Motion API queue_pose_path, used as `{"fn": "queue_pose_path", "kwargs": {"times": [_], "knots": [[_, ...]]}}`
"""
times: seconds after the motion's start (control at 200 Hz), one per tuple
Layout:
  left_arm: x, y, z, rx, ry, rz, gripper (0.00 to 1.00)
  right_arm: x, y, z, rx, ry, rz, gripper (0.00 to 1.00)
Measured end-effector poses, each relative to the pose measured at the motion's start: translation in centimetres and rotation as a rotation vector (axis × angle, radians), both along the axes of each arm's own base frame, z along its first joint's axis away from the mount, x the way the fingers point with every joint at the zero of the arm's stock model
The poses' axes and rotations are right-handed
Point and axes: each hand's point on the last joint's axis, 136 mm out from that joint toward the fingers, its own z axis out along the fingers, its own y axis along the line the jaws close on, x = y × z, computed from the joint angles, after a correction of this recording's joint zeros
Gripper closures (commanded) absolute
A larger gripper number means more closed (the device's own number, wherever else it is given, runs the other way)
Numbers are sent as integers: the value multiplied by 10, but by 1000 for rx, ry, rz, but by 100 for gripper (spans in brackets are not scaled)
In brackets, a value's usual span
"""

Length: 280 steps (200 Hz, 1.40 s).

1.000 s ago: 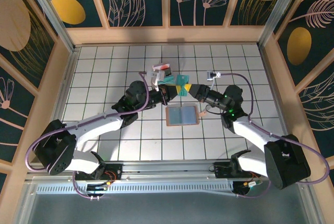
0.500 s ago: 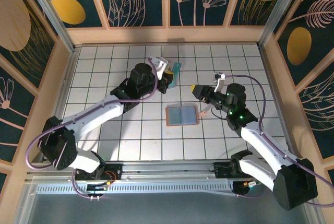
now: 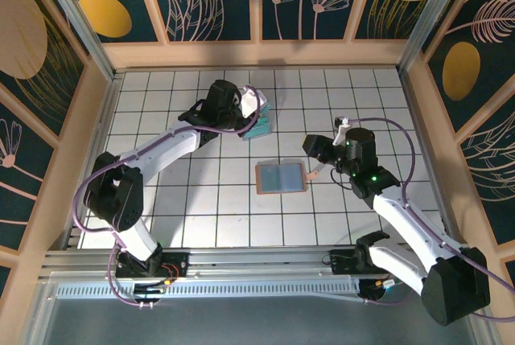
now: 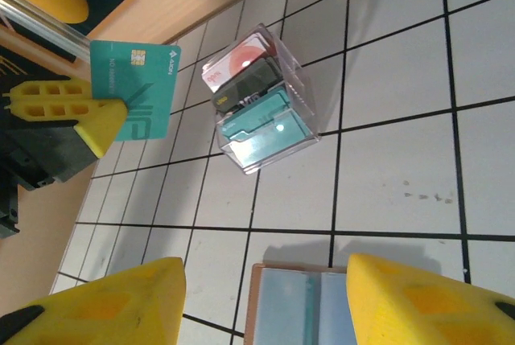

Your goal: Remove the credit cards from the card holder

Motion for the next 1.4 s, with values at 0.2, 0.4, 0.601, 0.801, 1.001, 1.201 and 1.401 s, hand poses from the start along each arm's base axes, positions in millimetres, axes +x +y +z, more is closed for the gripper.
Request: {"fn": "queue_pose_path", "kwargs": {"times": [0.2, 0.4, 0.601, 0.801, 1.001, 1.201, 1.401], "knots": [[15, 5, -32, 129, -3, -37, 100, 1, -4, -4, -16, 12, -22, 44], [26, 8, -60, 241, 19, -74, 100, 2, -7, -5, -23, 14, -42, 44], [32, 11, -69, 295, 26, -106, 100, 3, -11, -8, -33, 25, -61, 44], [37, 17, -76, 331, 32, -125, 100, 3, -12, -9, -37, 28, -68, 44], [35, 19, -90, 366, 49, -151, 100, 3, -12, -9, -38, 28, -68, 44], [38, 17, -98, 387, 53, -171, 100, 3, -12, -8, -36, 27, -68, 44], [41, 16, -103, 404, 61, -187, 100, 5, -11, -6, -33, 25, -70, 44]]}}
